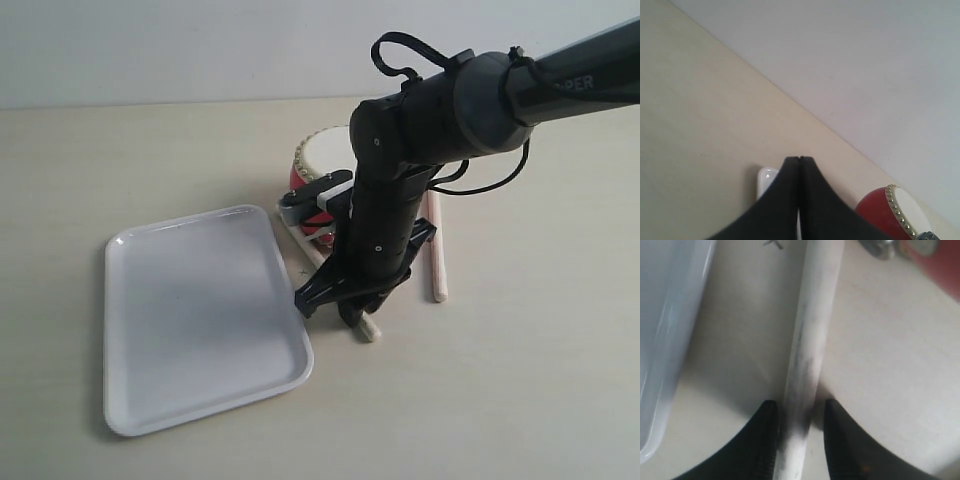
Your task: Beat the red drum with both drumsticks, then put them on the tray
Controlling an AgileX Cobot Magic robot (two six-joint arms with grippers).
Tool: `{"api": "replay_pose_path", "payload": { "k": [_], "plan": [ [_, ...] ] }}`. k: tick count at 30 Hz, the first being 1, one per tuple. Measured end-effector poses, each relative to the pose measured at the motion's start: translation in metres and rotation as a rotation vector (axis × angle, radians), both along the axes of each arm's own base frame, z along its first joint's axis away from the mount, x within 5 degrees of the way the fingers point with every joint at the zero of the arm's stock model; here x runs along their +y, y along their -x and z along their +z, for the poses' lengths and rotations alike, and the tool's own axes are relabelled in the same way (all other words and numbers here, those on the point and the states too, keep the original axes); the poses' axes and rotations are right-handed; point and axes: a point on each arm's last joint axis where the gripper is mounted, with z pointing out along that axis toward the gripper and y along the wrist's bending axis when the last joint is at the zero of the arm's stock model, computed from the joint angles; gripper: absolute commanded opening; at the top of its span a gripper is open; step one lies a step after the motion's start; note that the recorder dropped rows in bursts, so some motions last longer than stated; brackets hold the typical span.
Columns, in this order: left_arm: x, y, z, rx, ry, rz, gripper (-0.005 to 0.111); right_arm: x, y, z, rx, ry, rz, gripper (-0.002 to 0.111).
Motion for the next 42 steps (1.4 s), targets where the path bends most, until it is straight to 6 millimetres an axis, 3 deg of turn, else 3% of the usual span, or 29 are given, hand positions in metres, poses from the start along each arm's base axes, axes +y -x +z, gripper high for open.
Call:
{"api": "replay_pose_path", "payload": {
  "k": [8,18,30,36,42],
  "plan": [
    [0.000,0.000,0.000,0.000,0.000,0.000,0.000,0.000,0.001,-0.001,0.009,0.005,-0.009,0.000],
    [0.000,0.000,0.000,0.002,0.000,0.000,0.000,-0.001,0.001,0.006,0.010,0.002,-0.049,0.000],
    [0.000,0.000,-0.001,0.014,0.007,-0.002,0.000,0.000,0.009,0.070,-0.067,-0.140,-0.086,0.000],
    [-0.004,0.001,-0.003,0.037,0.093,-0.022,0.000,0.010,0.022,0.108,-0.080,-0.358,0.002,0.000],
    [-0.024,0.004,-0.002,0.059,0.158,-0.274,0.000,0.026,0.030,0.130,-0.067,-0.619,0.110,0.000]
  ]
}}
